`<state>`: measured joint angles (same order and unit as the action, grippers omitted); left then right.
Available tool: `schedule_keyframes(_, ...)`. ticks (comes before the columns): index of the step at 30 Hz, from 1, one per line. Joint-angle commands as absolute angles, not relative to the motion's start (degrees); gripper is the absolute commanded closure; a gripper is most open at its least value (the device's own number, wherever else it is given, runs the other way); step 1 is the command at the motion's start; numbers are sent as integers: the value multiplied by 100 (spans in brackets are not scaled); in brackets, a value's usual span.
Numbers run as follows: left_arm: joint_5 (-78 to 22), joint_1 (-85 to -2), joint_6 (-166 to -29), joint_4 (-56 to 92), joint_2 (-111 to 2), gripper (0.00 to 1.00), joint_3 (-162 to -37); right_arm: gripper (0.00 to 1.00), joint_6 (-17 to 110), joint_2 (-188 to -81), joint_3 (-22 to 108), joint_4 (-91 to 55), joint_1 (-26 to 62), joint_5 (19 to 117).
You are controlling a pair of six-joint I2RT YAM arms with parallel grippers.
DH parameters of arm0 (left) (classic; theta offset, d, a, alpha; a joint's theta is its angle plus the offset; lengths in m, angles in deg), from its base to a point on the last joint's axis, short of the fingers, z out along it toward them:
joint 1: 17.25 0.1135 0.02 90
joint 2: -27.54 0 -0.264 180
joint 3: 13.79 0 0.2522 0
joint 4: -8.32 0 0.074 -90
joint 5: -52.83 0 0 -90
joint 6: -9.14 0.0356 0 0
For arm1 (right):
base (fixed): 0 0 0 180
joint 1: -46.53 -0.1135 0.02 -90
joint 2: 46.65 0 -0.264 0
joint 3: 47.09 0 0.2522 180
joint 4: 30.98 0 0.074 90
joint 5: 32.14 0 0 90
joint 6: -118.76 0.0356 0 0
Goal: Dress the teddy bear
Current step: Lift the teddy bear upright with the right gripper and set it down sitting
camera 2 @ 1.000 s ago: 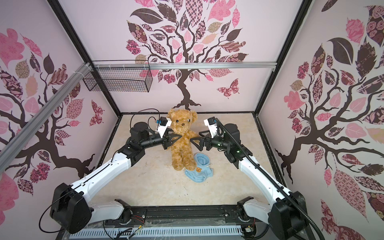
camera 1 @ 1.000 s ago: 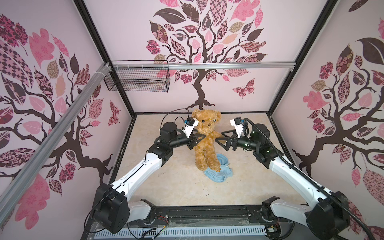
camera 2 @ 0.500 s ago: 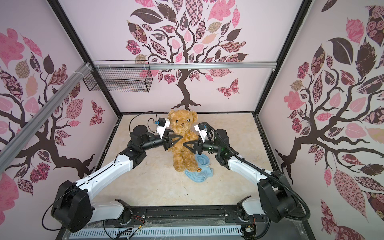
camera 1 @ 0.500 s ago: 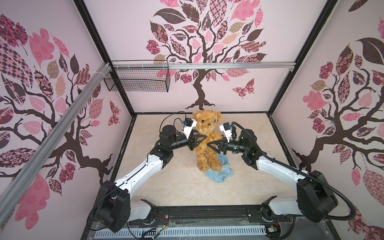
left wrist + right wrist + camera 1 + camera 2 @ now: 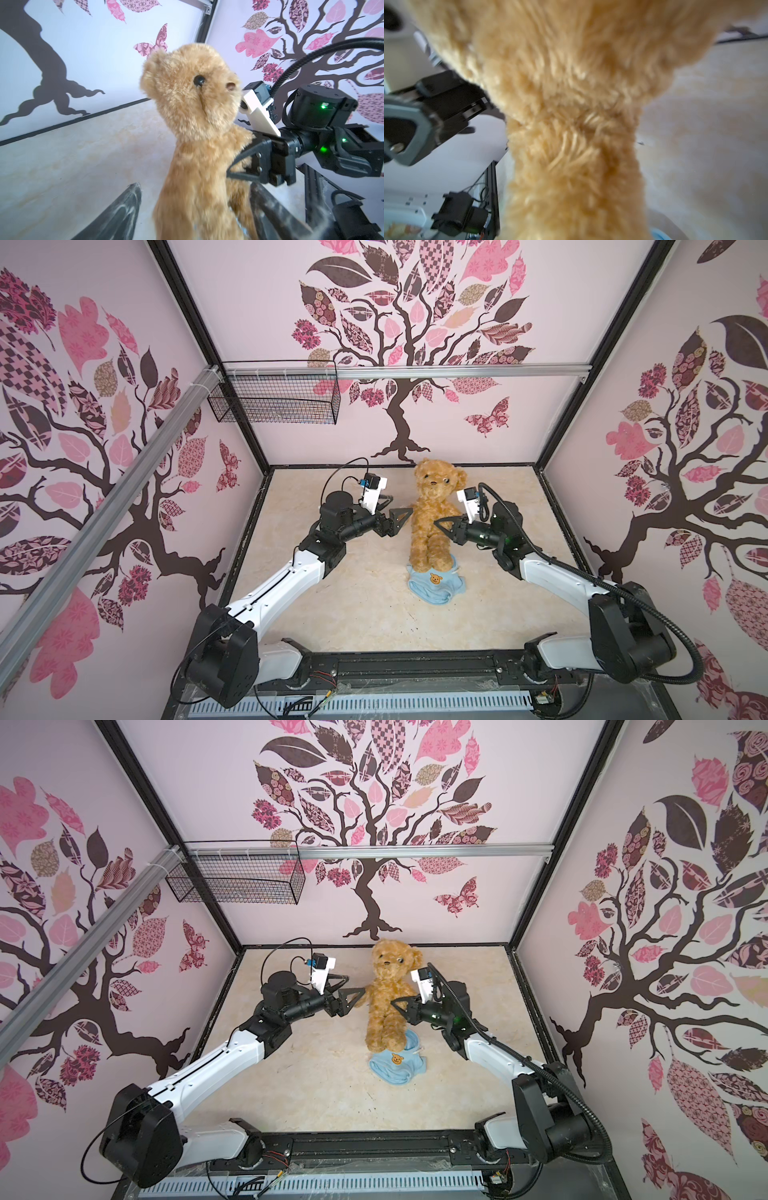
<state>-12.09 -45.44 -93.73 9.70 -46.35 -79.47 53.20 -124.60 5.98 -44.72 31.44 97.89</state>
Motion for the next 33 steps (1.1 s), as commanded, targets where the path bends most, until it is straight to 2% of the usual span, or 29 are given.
schedule_keyframes(1,-1984,-4550,-9488,1782,-4570,16,-8325,88,5728,-12731,910,-3845,3743,9890)
schedule_keyframes(6,-2707,-4545,-10055,2904,-4788,18,-8735,84,5418,-13522,1444,-2952,4050,9871)
schedule_keyframes(13,-2076,-4551,-11237,3251,-4962,22,-8329,83,4614,-14975,2705,-1595,4167,9731)
schedule_keyframes(15,-1959,-4548,-11495,3176,-4963,23,-8055,80,4423,-15325,3016,-1239,4196,9667)
schedule_keyframes(17,-1911,-4556,-11689,3117,-4937,23,-7800,70,4335,-15519,3181,-1054,4231,9405)
schedule_keyframes(21,-1922,-4702,-11643,3214,-4837,23,-7479,33,4322,-15423,3327,-971,4342,8683)
schedule_keyframes(25,-2015,-5062,-11385,3509,-5052,22,-7500,6,4245,-15049,3463,-865,4359,7955)
schedule_keyframes(27,-1977,-5230,-11382,3498,-5262,22,-7520,0,4205,-14809,3433,-817,4361,7677)
schedule_keyframes(33,-1940,-5403,-11230,3474,-6123,26,-7959,0,4194,-13750,2866,-961,4358,6978)
